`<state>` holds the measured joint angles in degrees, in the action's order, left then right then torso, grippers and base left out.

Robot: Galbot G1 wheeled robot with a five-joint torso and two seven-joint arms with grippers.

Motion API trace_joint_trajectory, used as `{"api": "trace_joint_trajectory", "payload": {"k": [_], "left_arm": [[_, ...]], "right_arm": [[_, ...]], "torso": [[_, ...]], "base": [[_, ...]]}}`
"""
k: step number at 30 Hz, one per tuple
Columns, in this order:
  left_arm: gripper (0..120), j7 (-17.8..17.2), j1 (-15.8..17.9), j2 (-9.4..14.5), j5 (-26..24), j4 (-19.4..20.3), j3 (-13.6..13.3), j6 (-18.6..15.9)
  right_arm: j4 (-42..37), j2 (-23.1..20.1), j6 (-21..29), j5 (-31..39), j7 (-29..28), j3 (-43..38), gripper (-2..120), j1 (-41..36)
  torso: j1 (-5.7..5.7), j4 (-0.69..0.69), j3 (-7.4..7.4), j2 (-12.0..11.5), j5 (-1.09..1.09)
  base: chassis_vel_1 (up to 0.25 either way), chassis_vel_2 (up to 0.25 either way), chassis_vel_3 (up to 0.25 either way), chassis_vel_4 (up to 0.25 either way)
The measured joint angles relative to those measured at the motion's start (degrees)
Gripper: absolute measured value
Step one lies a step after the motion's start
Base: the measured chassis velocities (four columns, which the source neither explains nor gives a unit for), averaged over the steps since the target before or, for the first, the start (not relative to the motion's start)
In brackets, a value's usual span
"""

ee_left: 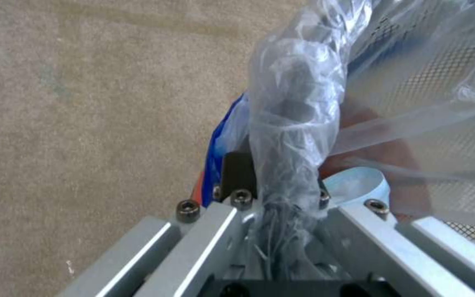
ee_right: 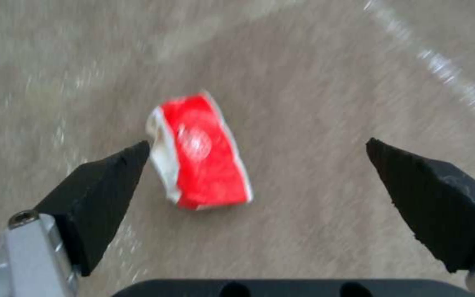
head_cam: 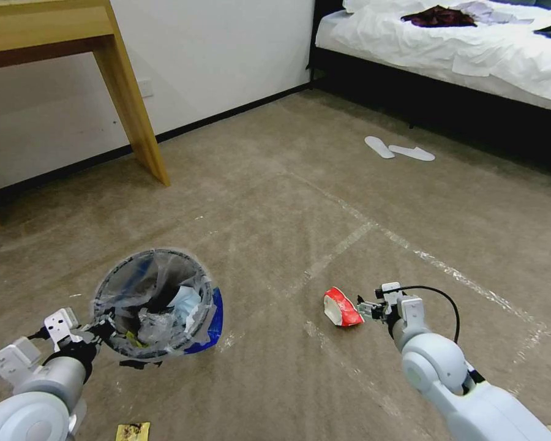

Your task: Pick up the trash bin and place the garbage on the floor into it.

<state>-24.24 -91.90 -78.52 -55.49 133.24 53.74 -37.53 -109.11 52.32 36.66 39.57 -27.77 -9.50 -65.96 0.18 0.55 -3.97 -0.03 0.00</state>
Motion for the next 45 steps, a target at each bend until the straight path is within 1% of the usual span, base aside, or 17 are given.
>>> {"api": "trace_joint_trajectory", "payload": {"k": [4, 5, 7, 17, 19, 23, 27, 28, 30, 31, 33, 34, 39, 40, 42, 43, 45], "left_arm": [[1, -0.02, -0.09, -0.04, 0.02, 0.00, 0.17, 0.01], [1, -0.02, -0.09, -0.04, 0.02, 0.00, 0.17, 0.01], [1, -0.05, -0.09, -0.17, 0.03, -0.10, 0.22, 0.07], [1, -0.09, -0.17, -0.43, 0.43, -0.29, 0.21, 0.19], [1, -0.09, -0.33, -0.63, 0.46, -0.26, 0.23, 0.20], [1, -0.12, -0.58, -0.82, 0.57, -0.12, 0.45, 0.22], [1, -0.13, -1.01, -1.46, 0.65, 0.01, 0.76, 0.36], [1, -0.13, -1.01, -1.46, 0.65, 0.01, 0.76, 0.36], [1, -0.10, -1.46, -2.42, 1.14, 0.13, 0.83, 0.52], [1, -0.10, -1.46, -2.42, 1.14, 0.13, 0.83, 0.52], [1, -0.07, -1.71, -2.61, 1.22, 0.36, 0.97, 0.58], [1, -0.07, -1.71, -2.61, 1.22, 0.36, 0.97, 0.58], [1, -0.05, -2.14, -2.59, 1.19, 0.61, 1.42, 0.65], [1, -0.05, -2.14, -2.59, 1.19, 0.61, 1.42, 0.65], [1, -0.06, -2.16, -2.44, 1.11, 0.61, 1.58, 0.69], [1, -0.06, -2.16, -2.44, 1.11, 0.61, 1.58, 0.69], [1, -0.05, -1.87, -2.39, 1.08, 0.20, 1.48, 0.70]], "right_arm": [[2.83, 0.11, 3.09, 1.69, 0.85, 1.83, 100, 2.63], [2.83, 0.11, 3.09, 1.69, 0.85, 1.83, 100, 2.63], [5.44, 0.66, 5.50, 3.16, 2.09, 3.02, 100, 4.94], [10.91, 1.33, 5.93, 2.94, 5.62, 4.70, 100, 8.09], [14.28, 1.80, 5.93, 3.05, 7.37, 6.65, 100, 9.65], [17.29, 2.56, 5.91, 2.23, 8.26, 9.28, 100, 11.10], [23.42, 5.26, 5.76, -0.17, 9.61, 14.66, 100, 14.85], [23.42, 5.26, 5.76, -0.17, 9.61, 14.66, 100, 14.85], [29.10, 8.25, 4.95, -3.84, 12.01, 18.21, 100, 19.43], [29.10, 8.25, 4.95, -3.84, 12.01, 18.21, 100, 19.43], [31.88, 10.07, 3.27, -5.36, 12.55, 19.24, 100, 21.49], [31.88, 10.07, 3.27, -5.36, 12.55, 19.24, 100, 21.49], [37.16, 13.64, 0.97, -7.29, 13.28, 20.16, 100, 24.65], [37.16, 13.64, 0.97, -7.29, 13.28, 20.16, 100, 24.65], [40.28, 15.04, 0.06, -8.41, 13.37, 20.29, 99, 25.74], [40.28, 15.04, 0.06, -8.41, 13.37, 20.29, 99, 25.74], [43.34, 15.96, -1.02, -9.52, 13.44, 20.24, 95, 26.46]], "torso": [[0.00, 0.00, 0.00, 0.00, 0.00], [0.00, 0.00, 0.00, 0.00, 0.00], [0.00, 0.01, 0.00, 0.00, 0.01], [0.00, 0.00, 0.00, 0.00, 0.00], [0.00, 0.01, 0.00, 0.00, 0.00], [0.00, 0.01, 0.00, 0.00, 0.00], [0.00, 0.01, 0.00, 0.00, 0.01], [0.00, 0.01, 0.00, 0.00, 0.01], [0.01, 0.00, 0.00, 0.00, 0.00], [0.01, 0.00, 0.00, 0.00, 0.00], [0.00, 0.00, 0.00, 0.00, -0.02], [0.00, 0.00, 0.00, 0.00, -0.02], [0.00, -0.01, 0.00, -0.01, -0.01], [0.00, -0.01, 0.00, -0.01, -0.01], [0.01, 0.00, 0.00, 0.00, -0.01], [0.01, 0.00, 0.00, 0.00, -0.01], [0.00, 0.00, 0.00, 0.00, 0.00]], "base": [[0.000, 0.000, 0.000, 0.000], [0.000, 0.000, 0.000, 0.000], [0.000, 0.000, 0.000, 0.000], [0.000, 0.000, 0.000, 0.000], [0.000, 0.000, 0.000, 0.000], [0.000, 0.000, 0.000, 0.000], [0.000, 0.000, 0.000, 0.000], [0.000, 0.000, 0.000, 0.000], [0.000, 0.000, 0.000, 0.000], [0.000, 0.000, 0.000, 0.000], [0.000, 0.000, 0.000, 0.000], [0.000, 0.000, 0.000, 0.000], [0.000, 0.000, 0.000, 0.000], [0.000, 0.000, 0.000, 0.000], [0.000, 0.000, 0.000, 0.000], [0.000, 0.000, 0.000, 0.000], [0.000, 0.000, 0.000, 0.000]]}}
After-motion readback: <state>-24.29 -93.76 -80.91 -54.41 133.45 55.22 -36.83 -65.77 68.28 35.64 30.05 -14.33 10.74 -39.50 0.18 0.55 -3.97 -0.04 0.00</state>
